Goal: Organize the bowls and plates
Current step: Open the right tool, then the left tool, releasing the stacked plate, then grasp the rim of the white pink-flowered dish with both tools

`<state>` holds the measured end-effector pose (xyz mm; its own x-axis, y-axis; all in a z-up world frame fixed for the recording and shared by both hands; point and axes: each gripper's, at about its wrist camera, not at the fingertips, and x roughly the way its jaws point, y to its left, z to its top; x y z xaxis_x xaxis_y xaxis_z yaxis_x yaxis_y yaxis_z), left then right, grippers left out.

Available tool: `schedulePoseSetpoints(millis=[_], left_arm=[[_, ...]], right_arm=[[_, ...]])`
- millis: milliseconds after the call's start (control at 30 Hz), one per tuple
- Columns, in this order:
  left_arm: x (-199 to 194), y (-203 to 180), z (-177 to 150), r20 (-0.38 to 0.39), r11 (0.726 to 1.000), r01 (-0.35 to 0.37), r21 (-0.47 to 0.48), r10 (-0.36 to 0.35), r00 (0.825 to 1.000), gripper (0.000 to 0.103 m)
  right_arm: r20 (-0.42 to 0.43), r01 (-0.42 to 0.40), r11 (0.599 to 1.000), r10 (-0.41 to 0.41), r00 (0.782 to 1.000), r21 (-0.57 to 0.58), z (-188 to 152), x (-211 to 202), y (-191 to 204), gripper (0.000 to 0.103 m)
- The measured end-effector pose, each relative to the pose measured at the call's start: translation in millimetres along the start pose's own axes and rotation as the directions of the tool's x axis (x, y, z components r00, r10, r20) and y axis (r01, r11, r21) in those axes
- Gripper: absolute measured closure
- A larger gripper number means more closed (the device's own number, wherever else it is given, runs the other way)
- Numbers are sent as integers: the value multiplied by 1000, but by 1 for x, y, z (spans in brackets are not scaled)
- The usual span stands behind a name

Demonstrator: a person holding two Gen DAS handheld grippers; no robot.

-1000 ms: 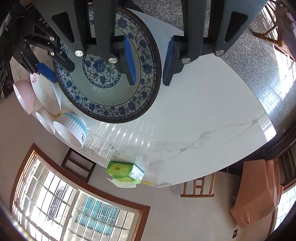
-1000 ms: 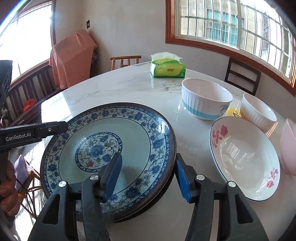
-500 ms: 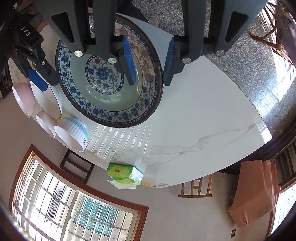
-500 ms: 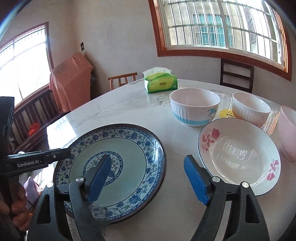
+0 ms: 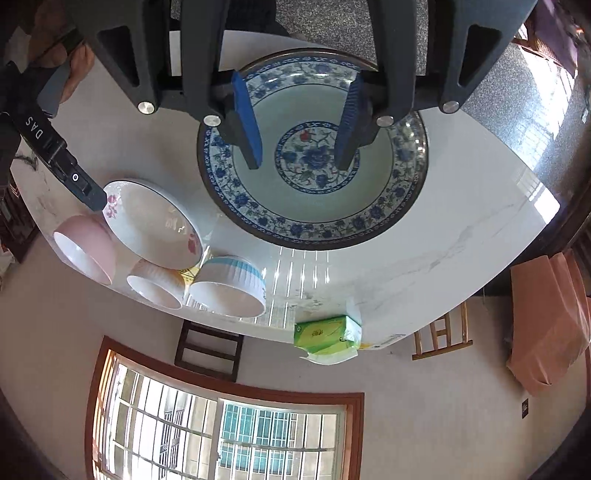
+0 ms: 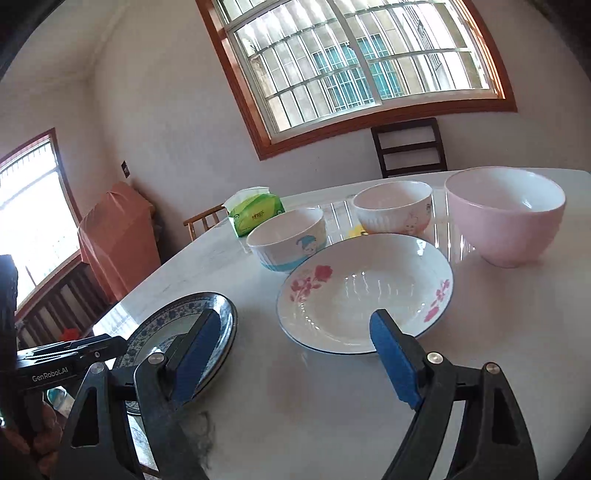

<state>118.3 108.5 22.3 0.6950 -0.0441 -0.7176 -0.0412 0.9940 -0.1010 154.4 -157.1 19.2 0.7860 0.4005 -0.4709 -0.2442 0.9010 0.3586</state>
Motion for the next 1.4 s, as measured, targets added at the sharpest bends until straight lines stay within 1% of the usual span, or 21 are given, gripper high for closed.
schedulePoseSetpoints(millis=[67,133,200,233,267,300,367,400,500,633,800,900,967,1033,1067,1100,1133,1167,1233,1300,1400], left_arm=[[9,-17,11,-39,997,79,3,-79,996,62],[20,-35,25,-58,991,137,5,-137,989,62],[34,-52,41,-70,989,149,15,-148,986,61],[44,-59,49,-85,988,156,18,-154,984,61],[55,-65,56,-106,985,171,12,-169,980,61],[66,-69,63,-132,983,181,0,-179,975,61],[90,-76,74,-191,977,213,-33,-215,958,61],[101,-78,78,-210,975,215,-48,-220,952,61],[126,-80,84,-252,978,193,-74,-206,946,61],[146,-80,85,-283,973,202,-112,-226,932,61],[158,-88,83,-306,977,191,-99,-213,928,61],[161,-91,81,-298,979,181,-89,-200,933,61],[164,-92,79,-298,979,181,-95,-201,933,61],[168,-91,77,-309,975,191,-118,-219,925,61],[170,-91,76,-320,973,191,-126,-222,921,62],[170,-93,75,-317,978,174,-113,-202,927,62],[169,-95,74,-314,981,169,-99,-192,930,74],[168,-98,72,-313,988,134,-74,-151,938,82],[164,-101,70,-295,993,100,-70,-117,948,82],[161,-103,67,-286,993,84,-78,-103,953,82],[150,-109,60,-265,995,84,-58,-96,959,83]], right_arm=[[-7,44,998,-44,999,52,7,-2,-26,26],[-39,64,992,-60,997,110,15,2,-51,29],[-60,76,986,-68,996,151,23,9,-72,39],[-78,79,985,-68,995,156,27,14,-79,41],[-96,86,985,-72,993,152,30,19,-83,45],[-113,91,984,-74,991,151,33,25,-87,48],[-153,76,984,-52,987,161,37,35,-93,49],[-164,73,984,-45,985,164,39,39,-94,50],[-171,76,986,-50,984,150,43,47,-96,50],[-199,81,984,-48,979,161,45,54,-101,50],[-240,109,982,-70,968,152,47,65,-103,50],[-266,132,982,-92,960,135,47,71,-101,51],[-285,142,983,-104,953,118,47,75,-99,53],[-315,151,983,-113,942,100,47,81,-97,57],[-319,155,984,-120,940,87,47,82,-96,61],[-328,157,985,-125,937,73,47,83,-94,68],[-344,151,987,-124,931,53,46,86,-92,75],[-363,125,992,-104,926,35,45,89,-88,90],[-363,127,992,-122,924,-9,44,89,-83,89],[-365,120,993,-109,924,7,43,87,-86,88],[-363,118,993,-99,927,29,41,81,-91,88]])
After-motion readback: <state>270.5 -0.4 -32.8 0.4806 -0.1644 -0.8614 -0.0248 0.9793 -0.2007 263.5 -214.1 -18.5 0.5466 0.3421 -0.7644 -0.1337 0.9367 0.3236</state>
